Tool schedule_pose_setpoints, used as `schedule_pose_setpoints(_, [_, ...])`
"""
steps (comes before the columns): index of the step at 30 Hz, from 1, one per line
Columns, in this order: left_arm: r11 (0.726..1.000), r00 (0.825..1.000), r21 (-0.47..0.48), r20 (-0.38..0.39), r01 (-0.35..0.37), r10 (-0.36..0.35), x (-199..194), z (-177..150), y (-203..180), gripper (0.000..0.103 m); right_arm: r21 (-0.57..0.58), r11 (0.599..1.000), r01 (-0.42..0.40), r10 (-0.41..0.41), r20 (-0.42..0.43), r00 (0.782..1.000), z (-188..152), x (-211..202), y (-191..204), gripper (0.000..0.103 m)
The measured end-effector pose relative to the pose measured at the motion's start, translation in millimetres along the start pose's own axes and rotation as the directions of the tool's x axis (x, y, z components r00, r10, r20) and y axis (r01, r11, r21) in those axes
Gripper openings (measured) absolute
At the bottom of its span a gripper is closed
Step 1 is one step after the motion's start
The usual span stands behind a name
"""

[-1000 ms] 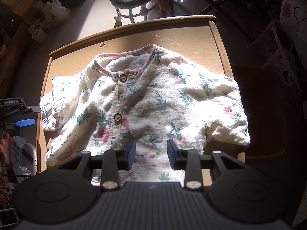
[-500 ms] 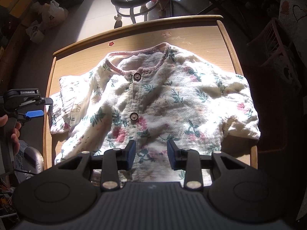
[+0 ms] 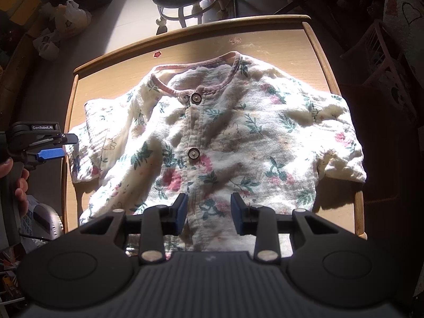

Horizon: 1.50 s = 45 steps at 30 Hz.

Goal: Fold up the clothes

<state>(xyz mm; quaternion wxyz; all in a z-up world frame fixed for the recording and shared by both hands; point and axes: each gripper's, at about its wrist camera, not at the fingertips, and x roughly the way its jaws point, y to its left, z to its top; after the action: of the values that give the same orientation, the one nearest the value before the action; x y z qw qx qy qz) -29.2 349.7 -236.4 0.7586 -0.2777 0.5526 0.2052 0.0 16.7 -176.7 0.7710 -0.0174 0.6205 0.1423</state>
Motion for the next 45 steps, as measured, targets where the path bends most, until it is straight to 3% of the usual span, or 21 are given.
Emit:
schedule_pose_setpoints(13, [0.999, 0.999, 0.03, -0.024, 0.031, -0.031, 10.9, 2.0, -4.6, 0.005, 0.013, 1.0, -0.001, 0.001, 0.017, 1.0, 4.9, 0.3, -8.2, 0.035])
schedule_pose_setpoints(27, [0.998, 0.996, 0.053, 0.084, -0.02, 0.015, -12.1, 42.0, 4.0, 0.004, -0.002, 1.0, -0.003, 0.004, 0.078, 0.997, 41.6, 2.7, -42.0, 0.035])
schedule_pose_setpoints(37, [0.994, 0.993, 0.096, 0.106, -0.052, 0.042, -21.4, 55.8, -1.7, 0.004, -0.013, 1.0, -0.005, 0.006, 0.122, 0.992, 67.8, 4.4, -66.1, 0.035])
schedule_pose_setpoints(45, [0.997, 0.992, 0.061, 0.113, -0.057, 0.05, -26.7, 53.7, 1.5, 0.004, -0.227, 0.973, 0.036, -0.018, 0.081, 0.997, 140.3, 55.0, -66.2, 0.035])
